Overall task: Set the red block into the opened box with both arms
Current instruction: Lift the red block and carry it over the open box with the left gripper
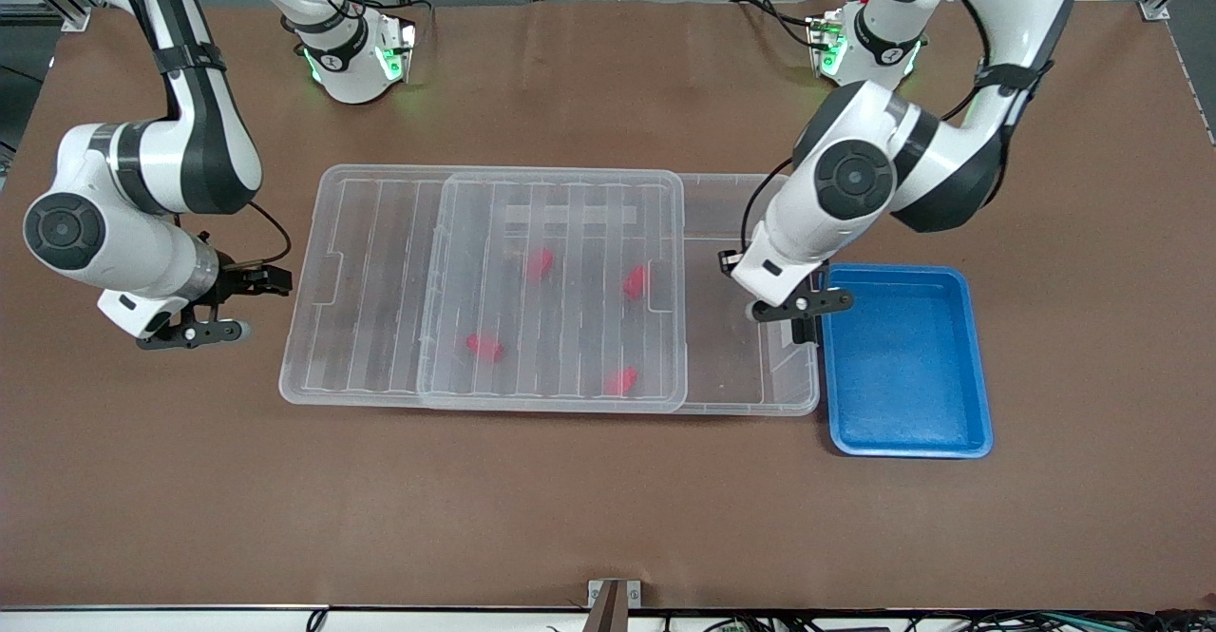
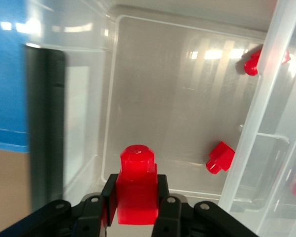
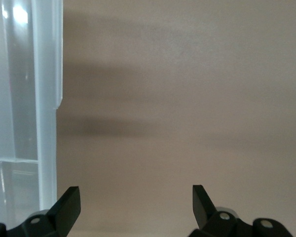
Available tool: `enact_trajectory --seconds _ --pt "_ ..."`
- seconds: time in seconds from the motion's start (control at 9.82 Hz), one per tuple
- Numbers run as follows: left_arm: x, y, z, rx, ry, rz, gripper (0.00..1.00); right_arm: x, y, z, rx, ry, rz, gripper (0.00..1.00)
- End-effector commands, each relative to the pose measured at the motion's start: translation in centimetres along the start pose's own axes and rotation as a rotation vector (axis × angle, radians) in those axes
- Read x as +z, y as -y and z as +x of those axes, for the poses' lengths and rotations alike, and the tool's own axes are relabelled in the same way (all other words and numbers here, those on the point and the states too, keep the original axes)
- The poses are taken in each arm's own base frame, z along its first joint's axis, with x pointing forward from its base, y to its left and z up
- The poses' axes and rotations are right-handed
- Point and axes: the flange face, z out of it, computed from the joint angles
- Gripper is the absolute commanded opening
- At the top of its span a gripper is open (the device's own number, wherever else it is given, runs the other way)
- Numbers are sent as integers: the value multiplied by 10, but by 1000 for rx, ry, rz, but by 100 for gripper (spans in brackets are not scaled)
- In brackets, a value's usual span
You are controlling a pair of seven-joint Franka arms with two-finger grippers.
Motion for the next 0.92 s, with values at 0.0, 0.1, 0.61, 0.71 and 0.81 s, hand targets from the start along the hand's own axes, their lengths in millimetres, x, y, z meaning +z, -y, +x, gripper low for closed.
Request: enact_trajectory --seconds 0.0,0.1,0.61,0.71,0.81 --pt "59 -1 3 30 0 39 0 -53 -7 0 25 -8 19 100" --pt "79 -4 2 54 3 55 0 -76 -8 -2 49 -15 44 100" --pt "127 -5 5 79 55 61 0 -212 -48 -82 373 -123 130 100" --pt "139 -4 6 91 52 66 0 -223 -60 -96 392 -113 134 100" --pt "151 -4 8 105 50 78 0 -235 -69 -106 405 -106 131 100"
